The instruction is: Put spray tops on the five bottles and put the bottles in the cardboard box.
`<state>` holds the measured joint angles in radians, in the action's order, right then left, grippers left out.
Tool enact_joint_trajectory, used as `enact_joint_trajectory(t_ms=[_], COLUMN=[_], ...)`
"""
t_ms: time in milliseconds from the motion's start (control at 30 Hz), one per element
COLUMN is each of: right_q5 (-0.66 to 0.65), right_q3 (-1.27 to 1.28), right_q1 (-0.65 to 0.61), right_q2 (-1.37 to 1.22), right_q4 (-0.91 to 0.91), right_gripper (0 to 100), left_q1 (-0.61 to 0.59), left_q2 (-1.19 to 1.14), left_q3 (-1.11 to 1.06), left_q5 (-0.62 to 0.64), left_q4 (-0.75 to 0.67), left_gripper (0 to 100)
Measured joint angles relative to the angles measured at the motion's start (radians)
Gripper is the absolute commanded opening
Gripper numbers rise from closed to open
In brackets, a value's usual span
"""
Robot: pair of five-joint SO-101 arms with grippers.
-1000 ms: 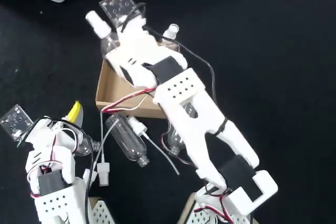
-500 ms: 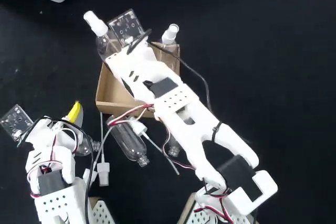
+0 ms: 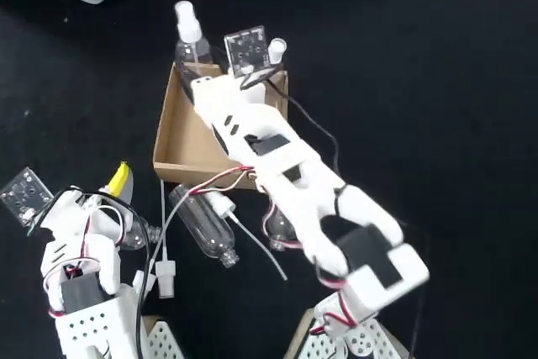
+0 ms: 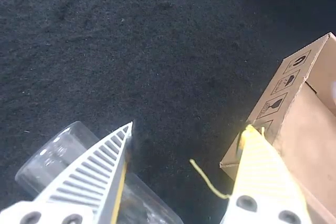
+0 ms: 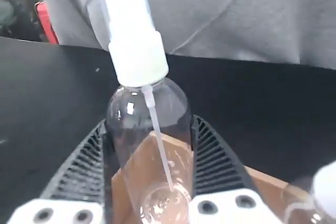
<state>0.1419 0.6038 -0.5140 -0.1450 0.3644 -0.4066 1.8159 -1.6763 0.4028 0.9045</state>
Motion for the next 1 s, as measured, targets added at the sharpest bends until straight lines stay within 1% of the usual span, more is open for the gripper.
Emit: enact_joint_trajectory(t_ms=[167,467,633,900,933,1000], right_q5=[0.003,0.003,-0.064,-0.08,-0.08,-0.08], right_q3=[0.0,0.0,0.0,-0.005,-0.005,-0.012], right_q1=[0.0,0.002,0.002,0.002,0.002,0.002], right_q2=[-0.118,-0.253,-0.321,-0.388,-0.391,-0.397], right_q4=[0.149,0.307,0.393,0.457,0.457,0.457], right_gripper=[1.6,1.6,1.6,1.8,2.5,8.0], left_q1=[0.0,0.0,0.0,0.0,0.0,0.0], left_q2=[0.0,0.0,0.0,0.0,0.0,0.0], left_q3=[0.0,0.0,0.0,0.0,0.0,0.0], left_q5=[0.0,0.0,0.0,0.0,0.0,0.0], left_q4=[0.0,0.0,0.0,0.0,0.0,0.0], left_gripper=[30,30,30,30,30,30])
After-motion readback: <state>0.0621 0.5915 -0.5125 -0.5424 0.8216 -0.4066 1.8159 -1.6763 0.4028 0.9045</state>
